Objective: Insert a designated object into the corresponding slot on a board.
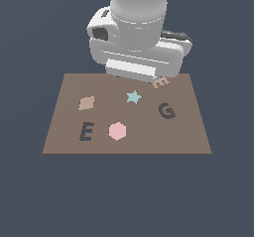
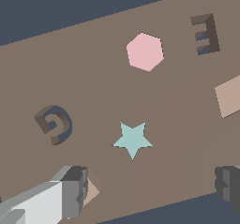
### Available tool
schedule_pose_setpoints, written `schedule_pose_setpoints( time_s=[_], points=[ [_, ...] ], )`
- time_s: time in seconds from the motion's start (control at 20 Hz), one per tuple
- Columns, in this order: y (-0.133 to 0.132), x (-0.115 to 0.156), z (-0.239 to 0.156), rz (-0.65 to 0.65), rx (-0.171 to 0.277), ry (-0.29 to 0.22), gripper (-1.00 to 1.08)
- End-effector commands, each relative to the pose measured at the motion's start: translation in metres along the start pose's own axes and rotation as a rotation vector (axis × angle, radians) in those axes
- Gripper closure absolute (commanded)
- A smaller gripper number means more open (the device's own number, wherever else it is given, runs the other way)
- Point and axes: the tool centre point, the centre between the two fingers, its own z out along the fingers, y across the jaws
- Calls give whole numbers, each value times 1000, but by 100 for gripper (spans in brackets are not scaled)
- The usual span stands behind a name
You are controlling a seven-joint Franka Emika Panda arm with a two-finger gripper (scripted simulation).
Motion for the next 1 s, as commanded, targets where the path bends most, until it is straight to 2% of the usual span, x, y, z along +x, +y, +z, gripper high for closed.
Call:
schedule_pose_setpoints(
  time_s=[0.0,0.95],
  points=[
    [-3,-9,6,66,-1,0,-92],
    [-49,-67,61,619,-9,5,-92]
  ],
)
